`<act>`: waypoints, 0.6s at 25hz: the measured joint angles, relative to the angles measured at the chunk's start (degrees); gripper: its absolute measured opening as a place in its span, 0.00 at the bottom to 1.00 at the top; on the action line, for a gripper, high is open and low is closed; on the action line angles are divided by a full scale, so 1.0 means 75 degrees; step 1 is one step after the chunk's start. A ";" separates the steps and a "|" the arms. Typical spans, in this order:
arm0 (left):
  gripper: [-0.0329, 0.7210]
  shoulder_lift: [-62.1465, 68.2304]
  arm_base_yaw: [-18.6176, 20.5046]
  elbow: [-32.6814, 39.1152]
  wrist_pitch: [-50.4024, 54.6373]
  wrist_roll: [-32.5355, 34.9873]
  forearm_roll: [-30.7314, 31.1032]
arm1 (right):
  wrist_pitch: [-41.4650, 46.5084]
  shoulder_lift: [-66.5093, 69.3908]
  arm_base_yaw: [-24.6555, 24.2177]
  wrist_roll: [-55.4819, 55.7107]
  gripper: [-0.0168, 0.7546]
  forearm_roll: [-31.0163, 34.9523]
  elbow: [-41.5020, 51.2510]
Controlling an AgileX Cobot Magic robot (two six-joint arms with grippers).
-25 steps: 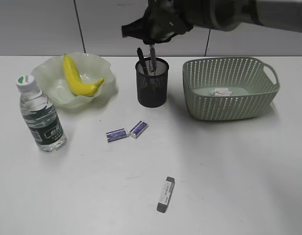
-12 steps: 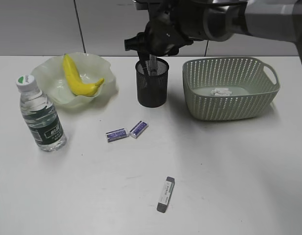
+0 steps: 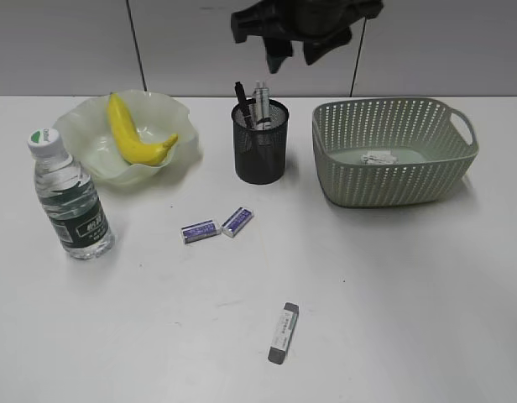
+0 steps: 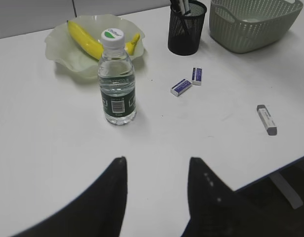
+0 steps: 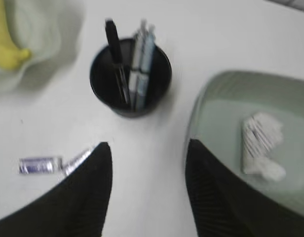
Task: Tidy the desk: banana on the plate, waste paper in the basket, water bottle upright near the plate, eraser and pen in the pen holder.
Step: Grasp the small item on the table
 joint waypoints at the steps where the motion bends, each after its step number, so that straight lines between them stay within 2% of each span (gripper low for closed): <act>1: 0.45 0.0000 0.0000 0.0000 0.0000 0.0000 0.0000 | 0.0347 -0.0197 0.0000 -0.0148 0.51 0.0000 0.0150; 5: 0.45 0.0000 0.0000 0.0000 0.0000 0.0000 0.0000 | 0.1079 -0.1463 0.0000 -0.0928 0.45 0.0260 0.1591; 15: 0.45 0.0000 0.0000 0.0000 0.0000 0.0000 0.0000 | 0.0991 -0.6254 0.0000 -0.1362 0.35 0.0685 0.6980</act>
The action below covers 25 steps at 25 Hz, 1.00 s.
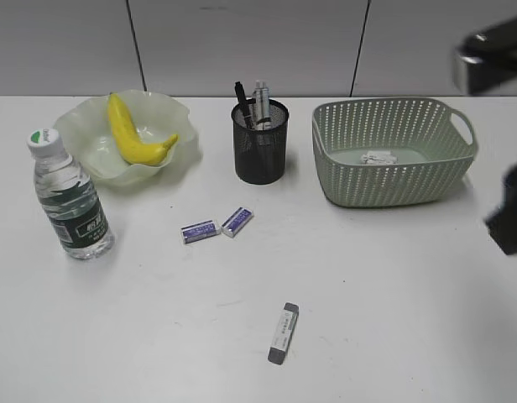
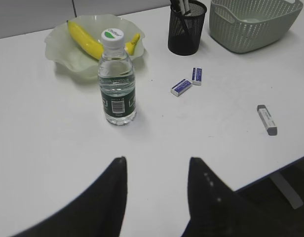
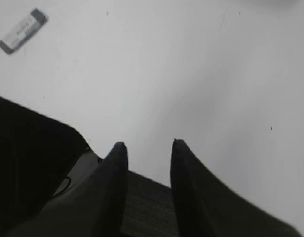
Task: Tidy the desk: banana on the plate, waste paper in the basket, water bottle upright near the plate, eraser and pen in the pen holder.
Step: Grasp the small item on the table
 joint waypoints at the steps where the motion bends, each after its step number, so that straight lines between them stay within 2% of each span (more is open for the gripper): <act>1: 0.45 0.0000 0.0000 0.0000 0.0000 0.0000 0.0000 | -0.0017 -0.0532 0.0000 -0.0006 0.34 0.0018 0.0454; 8: 0.45 0.0000 0.0000 0.0000 0.0000 0.0000 0.0018 | -0.0026 -0.4249 0.0000 -0.0285 0.34 0.0120 0.2530; 15: 0.45 0.0211 0.0000 0.0000 -0.0051 0.0000 -0.0015 | -0.0558 -0.7754 0.0009 -0.0324 0.34 0.0142 0.3279; 19: 0.45 0.1468 0.0000 -0.0203 -0.0561 0.0199 -0.0520 | -0.0634 -0.8939 0.0009 -0.0327 0.34 0.0142 0.3279; 25: 0.45 0.5017 0.0000 -0.0963 -0.2582 0.1151 -0.1694 | -0.0677 -0.8991 0.0009 -0.0326 0.34 0.0130 0.3330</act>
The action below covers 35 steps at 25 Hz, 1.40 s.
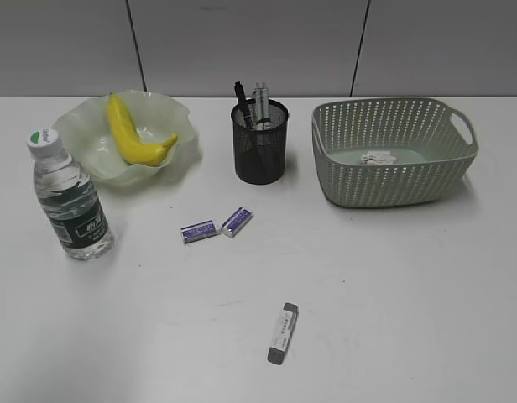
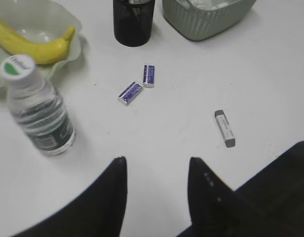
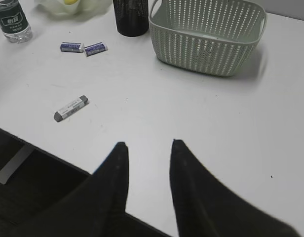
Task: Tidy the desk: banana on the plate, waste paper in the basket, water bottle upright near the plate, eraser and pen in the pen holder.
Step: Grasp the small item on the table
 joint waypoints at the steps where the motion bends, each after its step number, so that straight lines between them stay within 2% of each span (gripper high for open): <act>1: 0.45 0.0777 0.0000 -0.0225 -0.0204 0.0076 -0.0079 | -0.0009 0.0000 0.0000 -0.0008 0.34 0.0000 0.0000; 5: 0.45 0.3665 0.0000 -0.1380 -0.0639 0.0499 -0.0162 | -0.0009 -0.0007 0.0000 -0.0008 0.34 0.0000 0.0000; 9: 0.45 0.5999 0.0000 -0.2985 -0.0382 0.1090 -0.0147 | -0.0009 -0.0007 0.0000 -0.0008 0.34 0.0000 0.0000; 14: 0.50 0.8006 0.0000 -0.5036 0.0495 0.2255 0.0038 | -0.0019 -0.0007 0.0000 -0.0008 0.34 0.0000 0.0000; 18: 0.55 0.9120 0.0000 -0.6140 0.1154 0.3319 0.0356 | -0.0019 -0.0007 0.0000 -0.0008 0.34 0.0000 0.0000; 20: 0.56 0.9585 0.0000 -0.6428 0.1398 0.3867 0.0422 | -0.0019 -0.0007 0.0000 -0.0008 0.34 0.0000 0.0000; 23: 0.57 1.0133 0.0000 -0.6582 0.1555 0.4192 0.0520 | -0.0011 -0.0007 0.0000 -0.0008 0.34 0.0000 0.0000; 35: 0.57 1.1338 0.0000 -0.6622 0.0999 0.4275 0.0995 | -0.0012 -0.0007 0.0000 -0.0008 0.34 0.0000 0.0000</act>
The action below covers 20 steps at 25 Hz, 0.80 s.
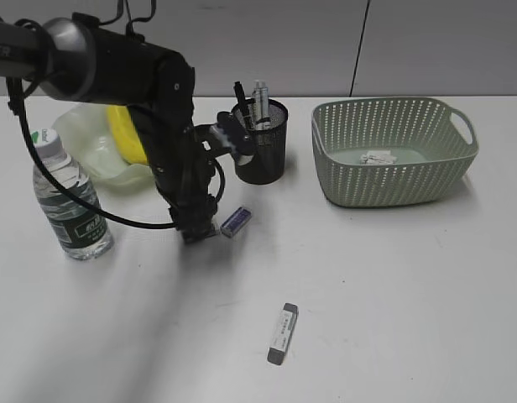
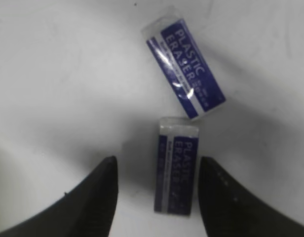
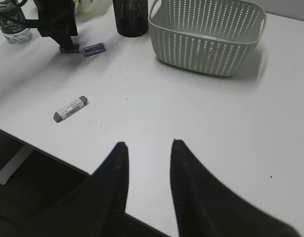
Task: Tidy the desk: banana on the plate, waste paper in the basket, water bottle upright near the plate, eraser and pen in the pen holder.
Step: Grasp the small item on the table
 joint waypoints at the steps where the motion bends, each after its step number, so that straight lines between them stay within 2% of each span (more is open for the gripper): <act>1: 0.57 0.0053 0.0000 0.0000 -0.0089 0.0000 0.0014 | 0.0000 0.0000 0.0000 0.0000 0.34 0.0000 0.0000; 8: 0.54 0.0316 0.0000 -0.0049 -0.0211 0.0000 0.0045 | -0.0007 0.0000 0.0000 0.0000 0.34 0.0000 0.0000; 10: 0.44 0.0331 0.0000 -0.0074 -0.0211 0.0000 0.0045 | -0.0007 0.0000 0.0000 0.0000 0.34 0.0000 0.0000; 12: 0.28 0.0355 0.0000 -0.0145 -0.0090 0.0000 0.0045 | -0.0007 0.0000 0.0000 0.0000 0.34 0.0000 0.0000; 20: 0.28 0.0100 0.0000 -0.0867 0.0682 -0.0263 0.0012 | -0.0007 0.0000 0.0000 0.0000 0.34 0.0000 0.0000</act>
